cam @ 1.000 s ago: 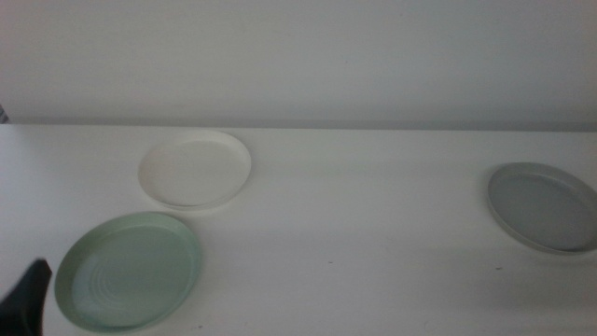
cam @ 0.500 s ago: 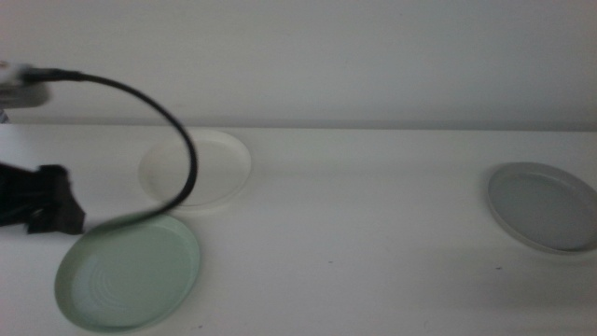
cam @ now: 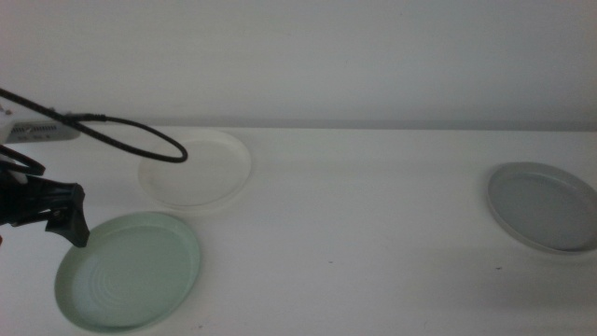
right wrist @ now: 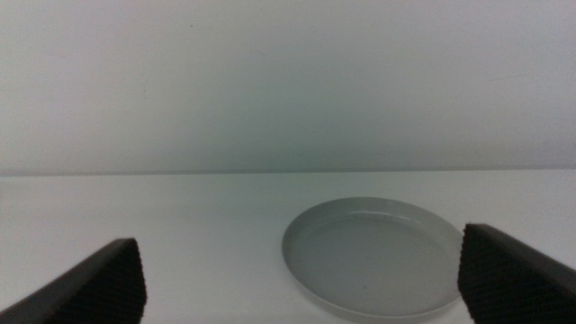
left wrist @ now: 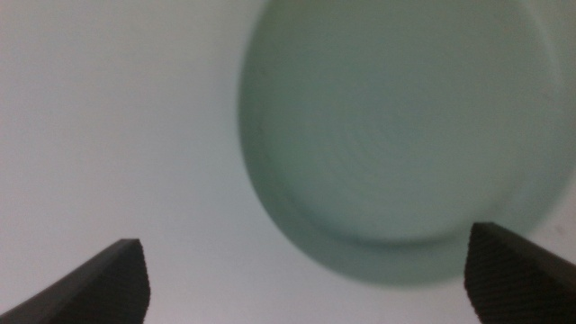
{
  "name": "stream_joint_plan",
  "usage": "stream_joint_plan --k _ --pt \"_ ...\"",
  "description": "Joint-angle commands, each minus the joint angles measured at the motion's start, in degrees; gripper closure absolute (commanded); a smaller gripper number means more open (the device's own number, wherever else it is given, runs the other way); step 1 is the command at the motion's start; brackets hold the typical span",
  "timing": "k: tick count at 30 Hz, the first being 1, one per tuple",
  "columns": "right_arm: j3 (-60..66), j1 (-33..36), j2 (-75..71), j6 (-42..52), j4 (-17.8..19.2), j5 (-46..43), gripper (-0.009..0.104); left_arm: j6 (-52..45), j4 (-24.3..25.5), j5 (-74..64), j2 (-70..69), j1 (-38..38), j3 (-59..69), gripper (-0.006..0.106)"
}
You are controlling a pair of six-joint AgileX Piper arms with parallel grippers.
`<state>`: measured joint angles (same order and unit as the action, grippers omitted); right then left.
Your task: Stack the three bowls on top of each other.
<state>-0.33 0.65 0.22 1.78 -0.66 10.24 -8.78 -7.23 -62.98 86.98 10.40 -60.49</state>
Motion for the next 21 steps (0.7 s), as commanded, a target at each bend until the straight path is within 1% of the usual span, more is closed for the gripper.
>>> stream_joint_plan --k 1,5,9,14,21 --pt "2.5 -0.1 -2.3 0.4 0.2 -0.5 0.002 -1.9 -1.0 2.4 3.3 1.4 -0.4 0.007" --pt "2.5 -0.1 -2.3 0.4 0.2 -0.5 0.002 -6.6 -0.2 6.5 8.0 1.5 -0.4 0.007" --pt "2.5 -0.1 -2.3 0.4 0.2 -0.5 0.002 -6.8 1.8 9.4 11.9 1.5 -0.4 0.007" --pt "2.5 -0.1 -2.3 0.4 0.2 -0.5 0.002 -7.8 1.6 12.6 15.5 1.5 -0.4 0.007" --pt "2.5 -0.1 -2.3 0.4 0.2 -0.5 0.002 -8.4 1.0 12.5 19.3 1.5 -0.4 0.008"
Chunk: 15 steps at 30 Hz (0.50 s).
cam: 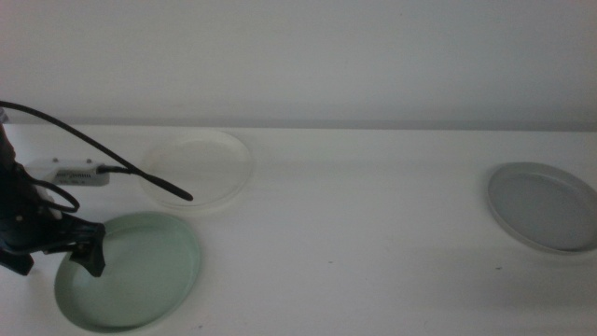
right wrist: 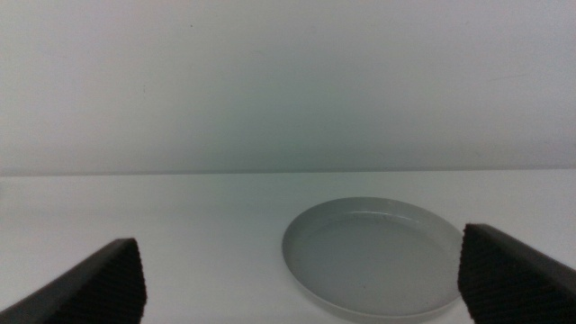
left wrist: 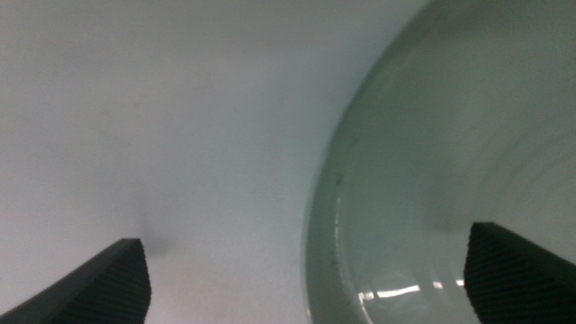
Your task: Stack the three bowls on top of each other.
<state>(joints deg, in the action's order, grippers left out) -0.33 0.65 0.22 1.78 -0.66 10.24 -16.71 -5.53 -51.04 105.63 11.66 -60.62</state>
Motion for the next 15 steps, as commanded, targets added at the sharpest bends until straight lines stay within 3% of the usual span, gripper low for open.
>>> stream_joint_plan --k 1,4,7,10,15 --pt "2.5 -0.1 -2.3 0.4 0.2 -0.5 0.002 -1.1 -1.0 0.6 1.2 0.3 -0.3 0.010" --pt "2.5 -0.1 -2.3 0.4 0.2 -0.5 0.002 -1.1 -1.7 0.2 2.2 0.3 -0.3 0.016" --pt "2.5 -0.1 -2.3 0.4 0.2 -0.5 0.002 -1.2 -1.4 -0.6 2.5 0.3 -0.3 0.030" --pt "2.5 -0.1 -2.3 0.4 0.2 -0.5 0.002 -1.3 -1.4 -1.1 2.8 0.3 -0.3 0.054" --pt "2.5 -0.1 -2.3 0.4 0.2 -0.5 0.002 0.2 -1.8 -4.9 2.5 0.3 -0.3 0.103"
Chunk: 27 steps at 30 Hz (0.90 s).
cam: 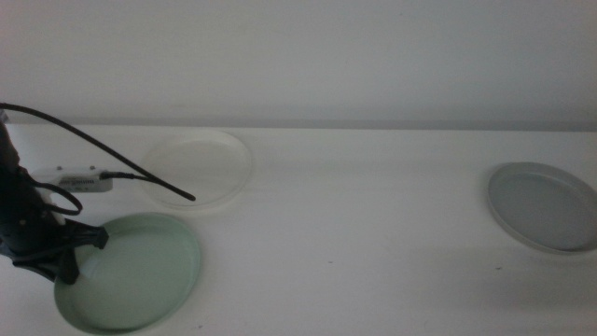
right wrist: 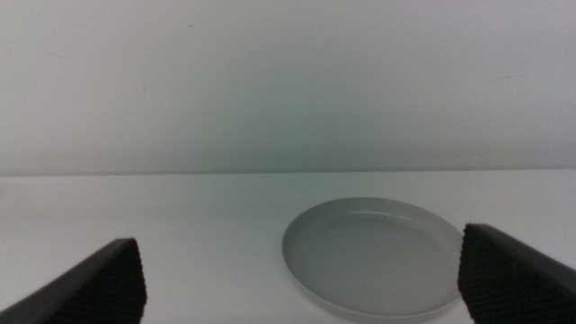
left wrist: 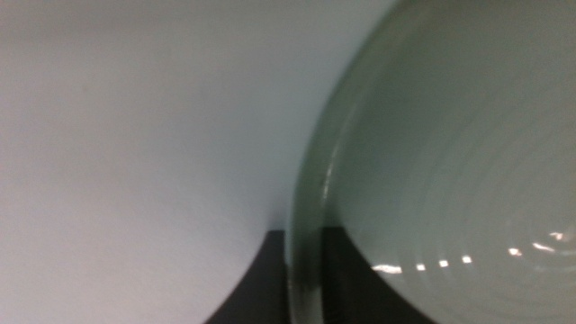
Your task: Stack the three bowls on top of each other.
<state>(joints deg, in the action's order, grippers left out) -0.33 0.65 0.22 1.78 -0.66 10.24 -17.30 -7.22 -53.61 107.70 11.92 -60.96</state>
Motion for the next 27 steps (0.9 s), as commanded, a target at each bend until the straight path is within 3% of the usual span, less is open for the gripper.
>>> stream_joint_plan --k 1,6,9,15,27 --pt "2.5 -0.1 -2.3 0.4 0.2 -0.5 0.002 0.8 0.5 -3.6 0.1 0.0 0.0 0.102" --pt "2.5 -0.1 -2.3 0.4 0.2 -0.5 0.002 5.3 1.4 -13.4 -6.6 0.0 0.0 0.102" --pt "2.5 -0.1 -2.3 0.4 0.2 -0.5 0.002 7.6 -1.5 -18.0 -13.6 -1.4 0.0 0.102" --pt "2.5 -0.1 -2.3 0.4 0.2 -0.5 0.002 16.1 -1.9 -21.7 -20.0 -11.5 -4.7 0.102" --pt "2.5 -0.1 -2.3 0.4 0.2 -0.5 0.002 21.2 -3.4 -21.6 0.9 -31.0 -30.3 0.102"
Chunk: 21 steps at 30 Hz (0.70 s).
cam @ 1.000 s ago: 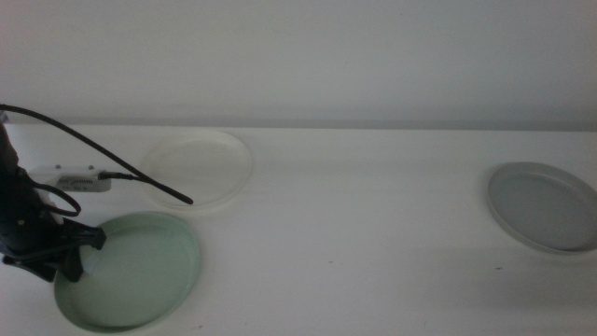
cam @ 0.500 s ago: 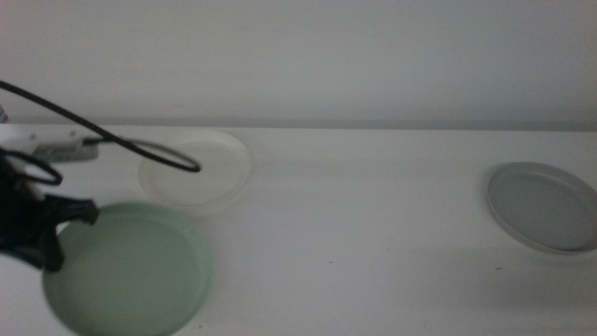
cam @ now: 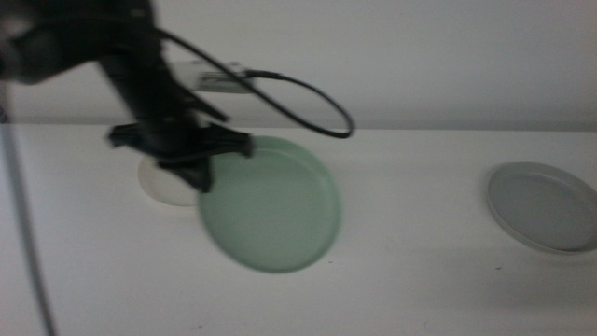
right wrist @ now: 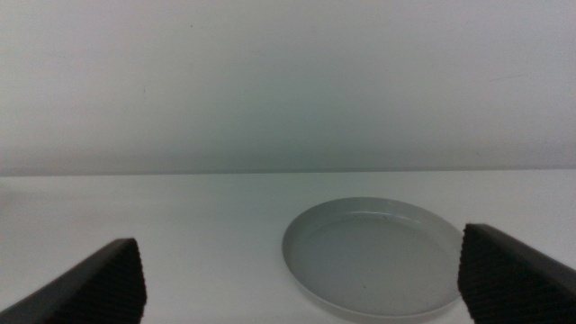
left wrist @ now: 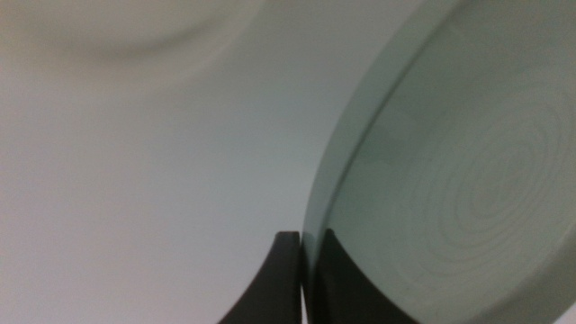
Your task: Stack the three bowls on top of each other.
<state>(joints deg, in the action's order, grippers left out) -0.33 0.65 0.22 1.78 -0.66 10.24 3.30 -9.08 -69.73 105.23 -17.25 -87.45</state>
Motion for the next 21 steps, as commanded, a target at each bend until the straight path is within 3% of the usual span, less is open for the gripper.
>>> stream_joint_plan --k 1,9,21 --pt "2.5 -0.1 -2.3 0.4 0.2 -0.5 0.002 0.6 -2.0 -5.4 5.2 -2.6 -5.7 0.102" --pt "2.5 -0.1 -2.3 0.4 0.2 -0.5 0.002 1.3 -4.3 -5.4 18.0 -4.5 -18.9 0.102" --pt "2.5 -0.1 -2.3 0.4 0.2 -0.5 0.002 1.7 -5.8 -5.4 23.9 -4.5 -20.8 0.102"
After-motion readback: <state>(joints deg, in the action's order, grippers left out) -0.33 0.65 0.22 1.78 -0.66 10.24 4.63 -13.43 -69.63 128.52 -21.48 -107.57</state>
